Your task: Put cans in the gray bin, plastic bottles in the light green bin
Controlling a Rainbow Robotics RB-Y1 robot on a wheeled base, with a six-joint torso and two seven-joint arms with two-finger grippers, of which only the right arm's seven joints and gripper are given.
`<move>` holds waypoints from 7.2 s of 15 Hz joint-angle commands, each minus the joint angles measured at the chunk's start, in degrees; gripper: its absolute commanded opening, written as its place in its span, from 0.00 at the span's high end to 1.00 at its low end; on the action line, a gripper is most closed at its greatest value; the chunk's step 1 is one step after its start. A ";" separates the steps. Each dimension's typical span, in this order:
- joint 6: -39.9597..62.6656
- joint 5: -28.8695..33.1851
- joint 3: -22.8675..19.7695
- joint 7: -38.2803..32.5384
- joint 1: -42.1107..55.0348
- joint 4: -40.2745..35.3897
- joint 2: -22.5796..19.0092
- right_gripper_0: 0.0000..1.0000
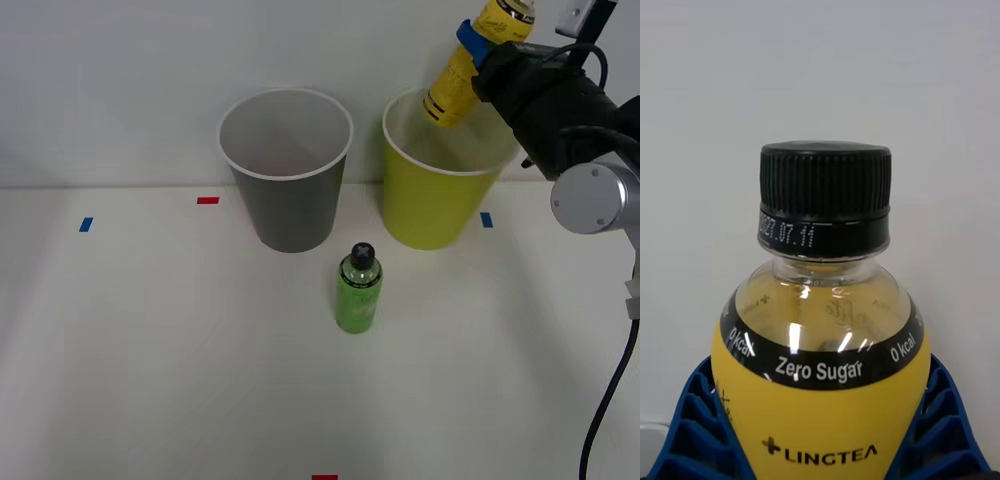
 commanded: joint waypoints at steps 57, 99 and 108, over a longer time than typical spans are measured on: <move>-53.07 40.71 8.99 -5.87 69.68 -9.45 21.46 0.04; -68.01 40.88 15.14 13.38 80.05 -5.76 14.96 0.04; -68.01 40.88 15.14 13.38 80.05 -5.76 14.96 0.04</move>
